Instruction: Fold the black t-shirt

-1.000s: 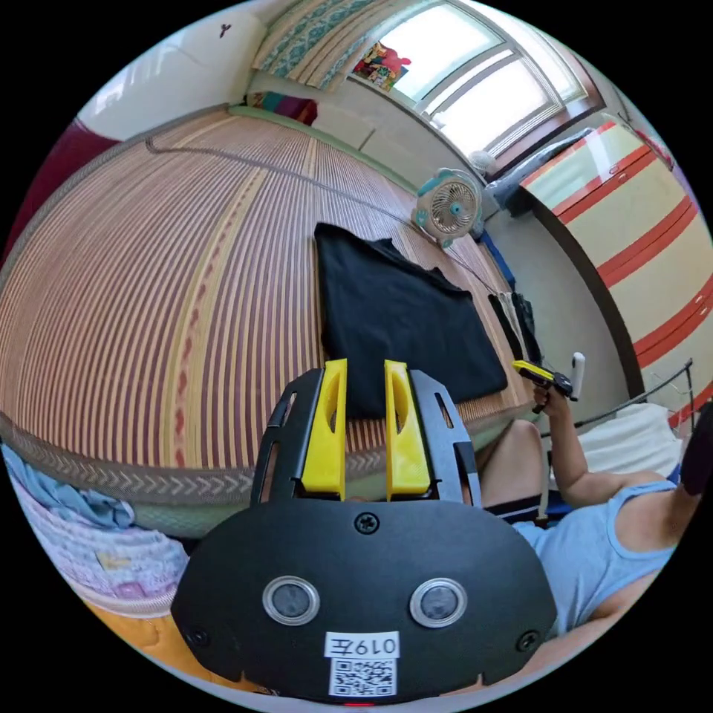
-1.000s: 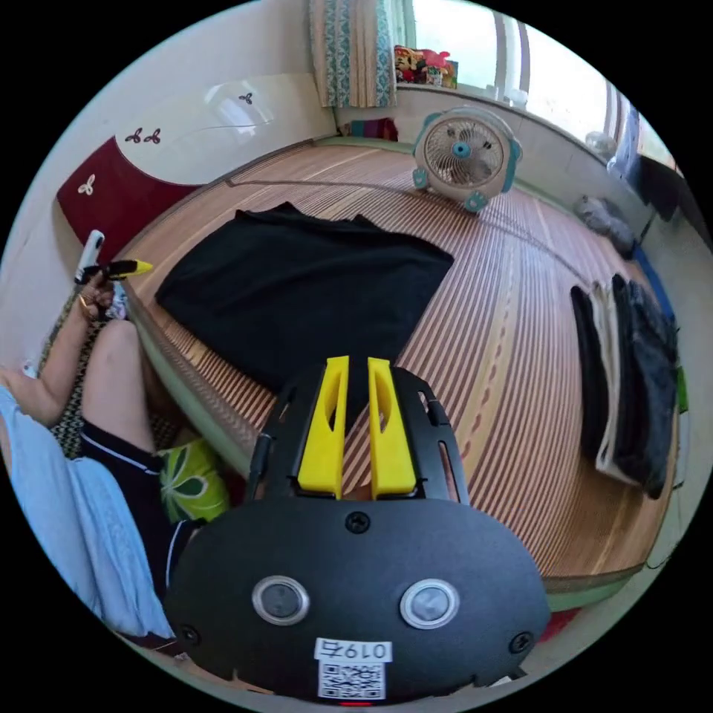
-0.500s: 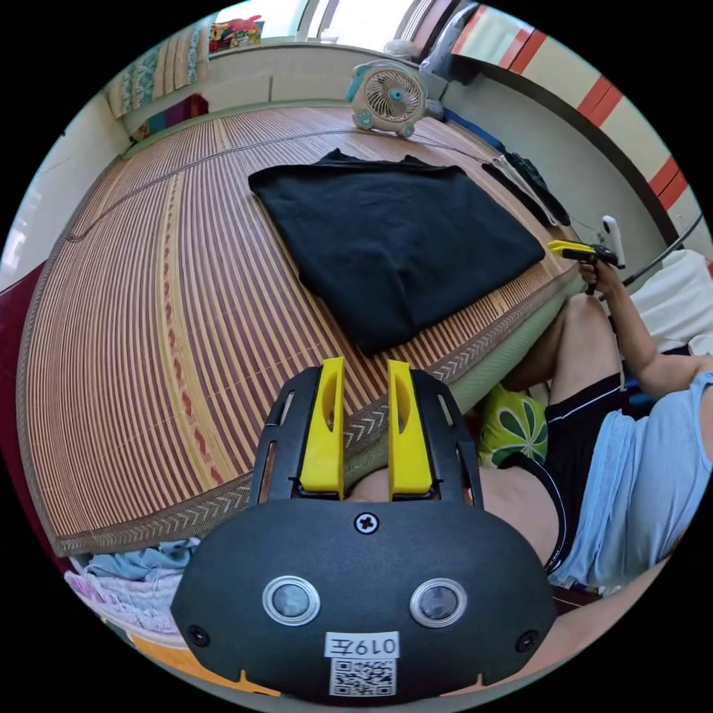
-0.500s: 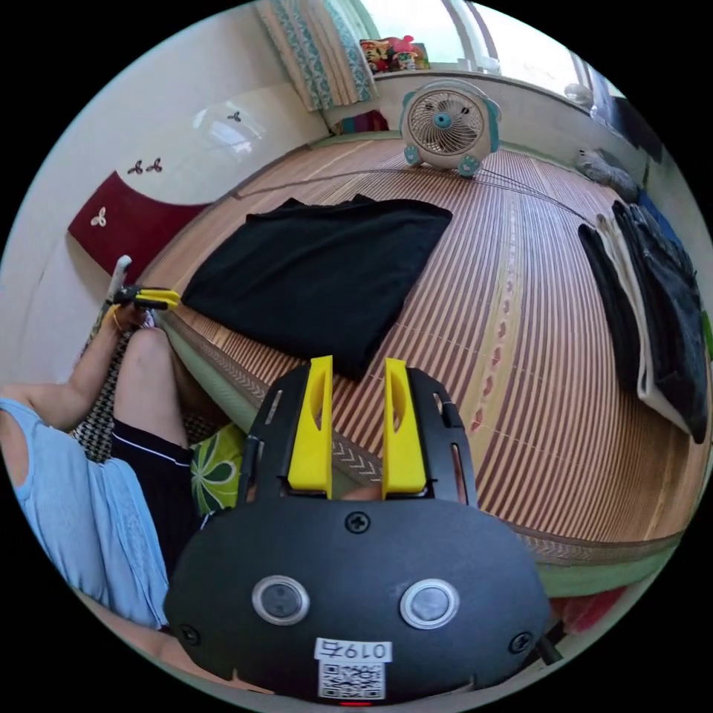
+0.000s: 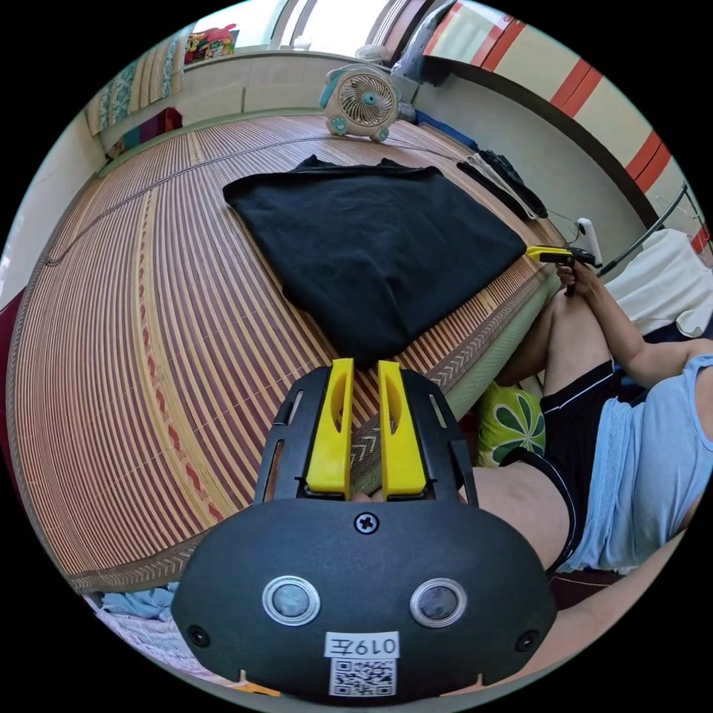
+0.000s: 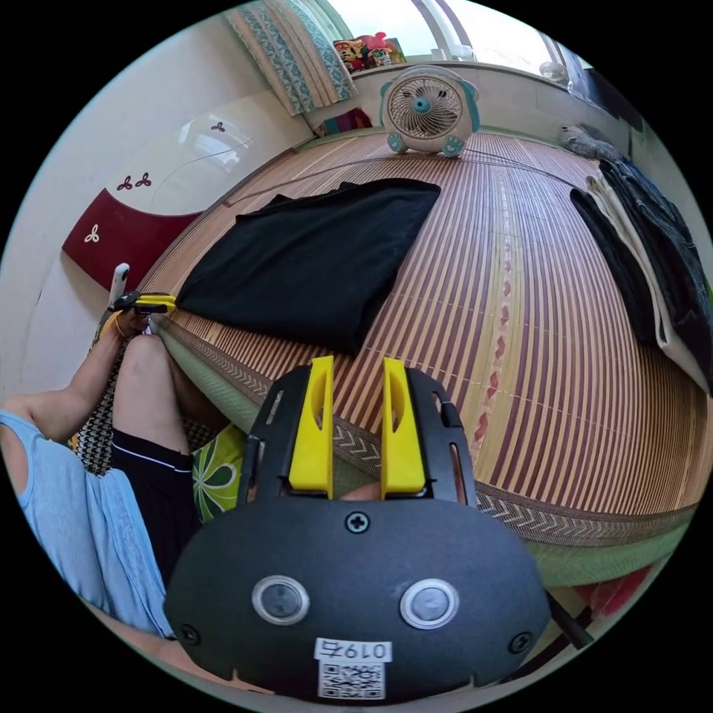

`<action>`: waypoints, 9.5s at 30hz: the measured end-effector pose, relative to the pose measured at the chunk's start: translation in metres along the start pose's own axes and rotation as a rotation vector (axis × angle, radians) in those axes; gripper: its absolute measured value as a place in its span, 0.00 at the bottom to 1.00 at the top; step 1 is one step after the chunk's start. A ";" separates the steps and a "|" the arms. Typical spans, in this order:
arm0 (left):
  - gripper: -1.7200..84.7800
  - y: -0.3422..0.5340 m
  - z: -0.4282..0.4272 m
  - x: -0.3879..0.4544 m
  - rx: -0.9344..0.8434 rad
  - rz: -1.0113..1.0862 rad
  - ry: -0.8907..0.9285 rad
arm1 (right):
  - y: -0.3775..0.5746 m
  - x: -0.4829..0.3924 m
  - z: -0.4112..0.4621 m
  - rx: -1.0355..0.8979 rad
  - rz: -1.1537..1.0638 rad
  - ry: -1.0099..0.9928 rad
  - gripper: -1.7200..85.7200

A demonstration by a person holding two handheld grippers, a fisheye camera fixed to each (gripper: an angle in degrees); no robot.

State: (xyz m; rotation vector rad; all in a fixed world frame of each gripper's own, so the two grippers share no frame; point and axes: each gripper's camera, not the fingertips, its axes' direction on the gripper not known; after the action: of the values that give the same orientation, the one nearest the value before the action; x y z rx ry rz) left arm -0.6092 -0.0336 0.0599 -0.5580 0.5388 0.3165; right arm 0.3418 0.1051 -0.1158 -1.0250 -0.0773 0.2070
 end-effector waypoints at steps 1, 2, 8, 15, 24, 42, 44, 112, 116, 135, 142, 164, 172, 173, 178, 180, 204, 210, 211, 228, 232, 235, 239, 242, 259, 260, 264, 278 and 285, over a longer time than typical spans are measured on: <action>0.05 0.001 -0.001 0.001 0.001 0.004 0.001 | 0.004 0.000 -0.003 0.004 -0.001 -0.009 0.13; 0.04 0.001 -0.001 0.002 -0.002 0.009 0.002 | 0.007 -0.001 -0.005 0.008 -0.005 -0.014 0.13; 0.04 0.000 -0.006 0.002 -0.009 0.017 0.018 | 0.021 0.005 -0.020 0.049 -0.003 -0.038 0.12; 0.04 0.001 -0.013 -0.005 -0.004 0.015 0.046 | 0.040 0.013 -0.042 0.096 -0.052 -0.081 0.12; 0.04 0.001 -0.014 -0.014 -0.009 -0.001 0.065 | 0.036 0.009 -0.040 0.055 -0.134 -0.120 0.11; 0.03 -0.008 -0.029 -0.038 -0.051 0.039 0.148 | 0.015 0.001 -0.050 0.025 -0.136 -0.228 0.01; 0.03 -0.013 -0.021 -0.034 -0.111 0.059 0.152 | 0.010 -0.009 -0.047 -0.004 -0.146 -0.217 0.01; 0.03 -0.219 0.061 0.026 0.069 -0.282 -0.119 | -0.564 -0.520 0.308 0.053 -0.483 0.513 0.03; 0.03 -0.216 0.052 0.008 0.105 -0.321 -0.110 | -0.560 -0.569 0.313 0.116 -0.656 0.266 0.02; 0.03 -0.210 0.046 -0.047 0.137 -0.382 -0.003 | -0.636 -0.556 0.402 -0.010 -0.582 0.163 0.01; 0.03 -0.207 0.049 -0.075 0.143 -0.476 -0.020 | -0.625 -0.476 0.356 0.105 -0.367 0.062 0.01; 0.03 -0.219 0.063 -0.081 0.105 -0.454 -0.095 | -0.543 -0.259 0.307 0.092 -0.213 0.467 0.02; 0.03 -0.222 0.052 -0.080 0.227 -0.393 -0.185 | -0.533 -0.210 0.299 0.042 -0.193 0.413 0.02; 0.03 -0.225 0.050 -0.080 0.260 -0.379 -0.187 | -0.532 -0.200 0.294 0.036 -0.172 0.385 0.03; 0.04 -0.247 0.051 -0.081 0.242 -0.252 -0.306 | -0.523 -0.170 0.266 0.070 -0.171 0.351 0.07; 0.04 -0.255 0.053 -0.089 0.184 -0.258 -0.373 | -0.519 -0.156 0.255 0.057 -0.172 0.371 0.08; 0.03 -0.208 0.055 -0.178 0.192 -0.617 -0.079 | -0.422 0.027 0.185 0.071 0.170 0.278 0.01; 0.03 -0.202 0.050 -0.170 0.198 -0.635 -0.127 | -0.400 0.021 0.174 0.083 0.158 0.370 0.01; 0.03 -0.200 0.046 -0.167 0.211 -0.630 -0.132 | -0.392 0.020 0.166 0.113 0.153 0.344 0.01; 0.03 -0.137 -0.002 -0.068 0.314 -0.484 0.041 | -0.220 0.008 0.098 0.128 0.268 -0.008 0.11; 0.03 -0.117 -0.005 -0.037 0.264 -0.451 -0.040 | -0.224 -0.003 0.096 0.088 0.244 0.047 0.10; 0.03 -0.108 -0.007 0.005 0.179 -0.377 -0.352 | -0.223 -0.041 0.091 0.075 0.111 0.302 0.08; 0.03 -0.103 0.007 0.033 0.112 -0.345 -0.515 | -0.219 -0.086 0.097 0.057 0.011 0.437 0.05; 0.03 -0.107 0.024 0.029 0.062 -0.373 -0.414 | -0.217 -0.102 0.107 0.029 0.010 0.459 0.03; 0.03 -0.108 0.056 0.062 0.015 -0.471 -0.482 | -0.197 -0.172 0.135 -0.034 -0.037 0.669 0.01; 0.03 -0.107 0.055 0.060 0.018 -0.485 -0.458 | -0.196 -0.173 0.133 -0.029 -0.027 0.674 0.01; 0.03 -0.102 0.052 0.057 0.038 -0.509 -0.408 | -0.190 -0.170 0.125 -0.015 -0.003 0.622 0.01; 0.03 -0.091 0.018 0.060 0.162 -0.548 -0.354 | -0.160 -0.146 0.051 0.186 0.159 0.364 0.09; 0.04 -0.100 0.033 0.058 0.087 -0.541 -0.354 | -0.154 -0.134 0.054 0.139 0.150 0.336 0.12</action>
State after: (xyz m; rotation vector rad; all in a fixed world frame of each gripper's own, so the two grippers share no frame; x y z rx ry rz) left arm -0.5062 -0.0867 0.0925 -0.5272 0.0481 -0.1237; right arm 0.2232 0.0454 0.0482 -0.9155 0.3157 0.1716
